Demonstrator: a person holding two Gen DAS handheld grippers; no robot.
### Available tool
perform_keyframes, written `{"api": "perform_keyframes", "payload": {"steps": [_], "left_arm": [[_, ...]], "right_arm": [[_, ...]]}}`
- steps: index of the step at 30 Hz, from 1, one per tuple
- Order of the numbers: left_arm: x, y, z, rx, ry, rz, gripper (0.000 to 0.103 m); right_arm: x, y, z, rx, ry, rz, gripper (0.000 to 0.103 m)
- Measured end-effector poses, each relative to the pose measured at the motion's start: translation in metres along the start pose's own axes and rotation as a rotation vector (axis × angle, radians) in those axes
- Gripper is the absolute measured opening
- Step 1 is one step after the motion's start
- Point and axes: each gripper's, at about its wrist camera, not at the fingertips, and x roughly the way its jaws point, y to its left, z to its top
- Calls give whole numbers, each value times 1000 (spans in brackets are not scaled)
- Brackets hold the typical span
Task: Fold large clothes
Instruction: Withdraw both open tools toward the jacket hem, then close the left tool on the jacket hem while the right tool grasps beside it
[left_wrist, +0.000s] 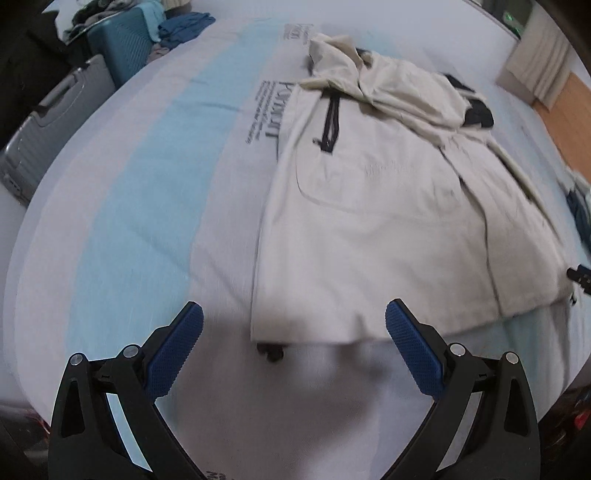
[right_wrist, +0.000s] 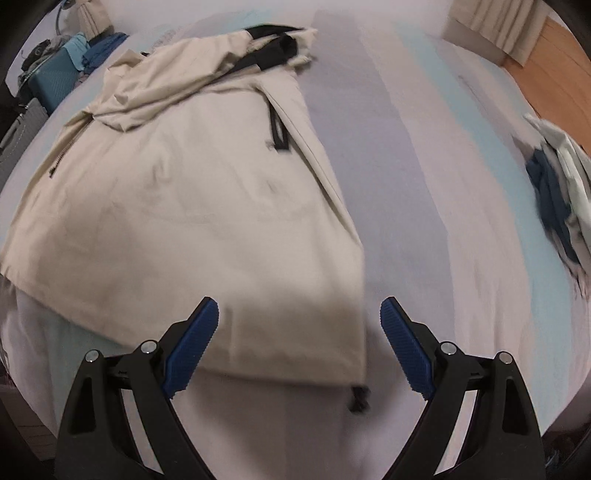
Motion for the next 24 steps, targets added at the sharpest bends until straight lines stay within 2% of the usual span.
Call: {"api": "perform_keyframes", "payload": {"steps": [4, 10, 18, 22, 24], "left_arm": [[16, 1, -7, 28, 23, 0, 97], [40, 6, -5, 6, 63, -66, 97], [56, -8, 2, 45, 119, -125, 96], [59, -11, 5, 47, 129, -137, 95], [60, -10, 6, 39, 135, -137, 91]], "right_arm": [[10, -11, -19, 17, 42, -20, 86], [21, -13, -27, 57, 71, 3, 86], [28, -37, -31, 174, 104, 113, 86], [31, -48, -27, 199, 109, 146, 86], [32, -46, -22, 194, 108, 174, 85]]}}
